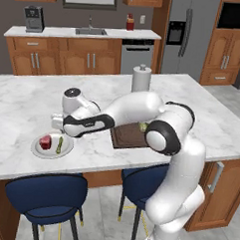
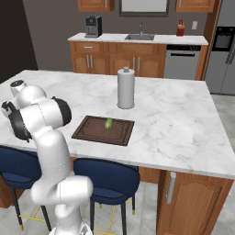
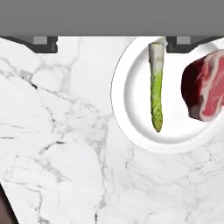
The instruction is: Create a steak meal by picking up the steak and asparagus from the tray and placing them on the plate. Leave the cucumber on the tray.
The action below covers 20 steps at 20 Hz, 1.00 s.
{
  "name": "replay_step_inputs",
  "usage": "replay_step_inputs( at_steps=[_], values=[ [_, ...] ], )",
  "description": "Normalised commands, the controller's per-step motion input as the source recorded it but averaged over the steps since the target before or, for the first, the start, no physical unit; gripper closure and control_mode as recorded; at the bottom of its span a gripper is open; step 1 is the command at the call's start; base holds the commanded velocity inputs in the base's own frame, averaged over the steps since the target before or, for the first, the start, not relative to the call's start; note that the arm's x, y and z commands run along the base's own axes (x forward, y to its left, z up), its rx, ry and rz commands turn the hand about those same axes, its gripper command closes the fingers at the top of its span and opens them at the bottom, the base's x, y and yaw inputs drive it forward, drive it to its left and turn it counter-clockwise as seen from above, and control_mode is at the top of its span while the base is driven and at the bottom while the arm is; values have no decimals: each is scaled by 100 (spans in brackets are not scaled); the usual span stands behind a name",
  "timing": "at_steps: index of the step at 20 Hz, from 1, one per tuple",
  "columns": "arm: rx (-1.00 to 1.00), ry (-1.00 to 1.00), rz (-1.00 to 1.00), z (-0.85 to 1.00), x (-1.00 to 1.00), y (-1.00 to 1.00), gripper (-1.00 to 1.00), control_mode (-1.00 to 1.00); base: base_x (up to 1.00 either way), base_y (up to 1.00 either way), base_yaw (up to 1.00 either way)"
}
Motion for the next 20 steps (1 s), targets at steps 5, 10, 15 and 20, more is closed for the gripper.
replay_step_inputs(
  at_steps=[5, 10, 15, 20],
  values=[
    [6, -26, 0, 72, -78, -44, -100, -100, 0, 0, 0],
    [4, -26, 0, 89, -63, -65, -100, -100, 0, 0, 0],
    [0, -13, 5, 89, -39, -90, -100, -100, 0, 0, 0],
    [-3, -1, 9, 80, -12, -99, -100, -100, 0, 0, 0]
  ],
)
